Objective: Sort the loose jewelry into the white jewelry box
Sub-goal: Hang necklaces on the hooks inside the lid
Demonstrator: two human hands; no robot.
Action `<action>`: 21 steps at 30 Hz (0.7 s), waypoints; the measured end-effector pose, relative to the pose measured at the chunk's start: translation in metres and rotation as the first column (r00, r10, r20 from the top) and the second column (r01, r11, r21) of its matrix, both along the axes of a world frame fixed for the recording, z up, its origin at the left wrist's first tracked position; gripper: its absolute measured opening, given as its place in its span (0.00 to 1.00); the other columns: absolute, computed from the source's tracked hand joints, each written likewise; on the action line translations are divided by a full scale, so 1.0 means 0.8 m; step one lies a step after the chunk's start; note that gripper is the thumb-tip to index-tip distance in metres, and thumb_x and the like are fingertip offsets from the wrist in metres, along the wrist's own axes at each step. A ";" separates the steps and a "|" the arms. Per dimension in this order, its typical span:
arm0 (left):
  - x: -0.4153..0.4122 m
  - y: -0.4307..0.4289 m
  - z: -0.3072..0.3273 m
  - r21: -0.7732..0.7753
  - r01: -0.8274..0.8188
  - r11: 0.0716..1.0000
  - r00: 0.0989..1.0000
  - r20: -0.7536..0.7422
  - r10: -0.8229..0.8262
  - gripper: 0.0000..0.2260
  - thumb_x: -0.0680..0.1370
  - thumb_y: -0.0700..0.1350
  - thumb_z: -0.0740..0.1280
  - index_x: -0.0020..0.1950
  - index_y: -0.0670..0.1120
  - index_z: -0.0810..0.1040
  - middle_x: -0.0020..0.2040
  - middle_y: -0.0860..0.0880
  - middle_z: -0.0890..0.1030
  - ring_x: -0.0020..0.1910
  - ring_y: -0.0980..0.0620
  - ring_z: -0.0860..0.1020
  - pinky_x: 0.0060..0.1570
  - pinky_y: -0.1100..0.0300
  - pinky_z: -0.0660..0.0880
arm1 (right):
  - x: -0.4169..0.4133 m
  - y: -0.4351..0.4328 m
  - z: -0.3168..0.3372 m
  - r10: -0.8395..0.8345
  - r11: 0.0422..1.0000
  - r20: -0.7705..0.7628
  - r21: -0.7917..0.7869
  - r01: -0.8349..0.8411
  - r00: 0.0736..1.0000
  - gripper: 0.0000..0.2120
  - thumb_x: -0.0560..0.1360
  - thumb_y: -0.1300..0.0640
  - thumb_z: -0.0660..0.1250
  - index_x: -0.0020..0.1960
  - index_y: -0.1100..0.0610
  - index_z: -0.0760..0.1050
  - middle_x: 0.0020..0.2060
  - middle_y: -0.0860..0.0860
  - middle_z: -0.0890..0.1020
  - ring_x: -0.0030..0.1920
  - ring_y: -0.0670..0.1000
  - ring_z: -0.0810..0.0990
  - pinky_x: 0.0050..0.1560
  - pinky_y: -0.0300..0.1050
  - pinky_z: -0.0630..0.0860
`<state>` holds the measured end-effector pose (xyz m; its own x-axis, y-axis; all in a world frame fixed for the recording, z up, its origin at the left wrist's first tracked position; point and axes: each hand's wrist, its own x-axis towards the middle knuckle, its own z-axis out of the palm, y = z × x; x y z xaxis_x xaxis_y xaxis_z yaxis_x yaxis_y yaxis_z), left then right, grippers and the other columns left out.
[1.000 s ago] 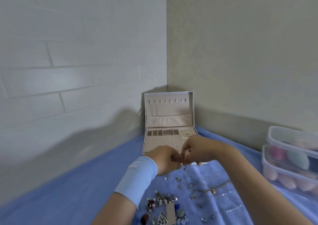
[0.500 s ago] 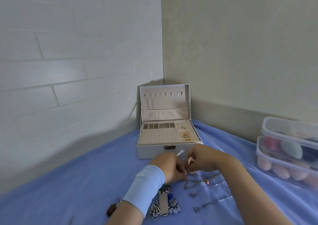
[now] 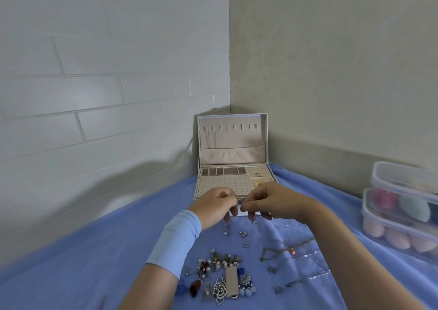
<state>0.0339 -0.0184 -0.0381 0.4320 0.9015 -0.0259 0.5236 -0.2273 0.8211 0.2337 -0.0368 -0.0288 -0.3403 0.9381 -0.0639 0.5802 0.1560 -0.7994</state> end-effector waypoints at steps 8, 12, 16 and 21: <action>-0.049 0.003 0.033 0.007 -0.044 0.999 0.993 0.106 0.043 0.11 0.81 0.43 0.59 0.39 0.44 0.74 0.34 0.49 0.77 0.32 0.51 0.75 0.36 0.61 0.70 | -0.042 0.021 0.043 0.084 0.996 0.012 0.028 -0.084 0.996 0.09 0.79 0.55 0.69 0.49 0.57 0.86 0.44 0.50 0.88 0.34 0.48 0.76 0.34 0.38 0.69; -0.076 0.008 0.040 0.086 -0.039 0.995 0.997 0.077 0.033 0.09 0.81 0.44 0.64 0.43 0.45 0.80 0.34 0.54 0.80 0.33 0.54 0.77 0.36 0.65 0.74 | -0.064 0.035 0.043 0.113 0.993 -0.038 0.026 -0.112 0.993 0.09 0.80 0.56 0.68 0.47 0.58 0.85 0.44 0.52 0.88 0.34 0.49 0.75 0.35 0.45 0.68; -0.091 0.013 0.045 0.151 -0.062 0.987 0.997 0.043 0.056 0.10 0.79 0.44 0.66 0.39 0.50 0.81 0.34 0.55 0.80 0.32 0.55 0.76 0.39 0.63 0.74 | -0.082 0.043 0.033 0.150 0.989 -0.125 0.027 -0.147 0.981 0.09 0.80 0.55 0.67 0.48 0.58 0.84 0.44 0.53 0.87 0.36 0.49 0.75 0.31 0.41 0.67; -0.097 0.016 0.049 0.167 -0.062 0.984 0.998 0.033 0.058 0.09 0.80 0.44 0.66 0.40 0.49 0.81 0.34 0.55 0.81 0.33 0.55 0.76 0.40 0.64 0.74 | -0.085 0.050 0.024 0.147 0.989 -0.171 0.054 -0.139 0.974 0.04 0.74 0.54 0.75 0.44 0.55 0.85 0.38 0.55 0.83 0.32 0.51 0.71 0.26 0.40 0.63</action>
<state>-0.0439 -0.0060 0.0008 0.3754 0.9163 0.1395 0.5179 -0.3322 0.7883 0.1660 0.0030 -0.0093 -0.4735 0.8796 0.0462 0.4016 0.2623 -0.8774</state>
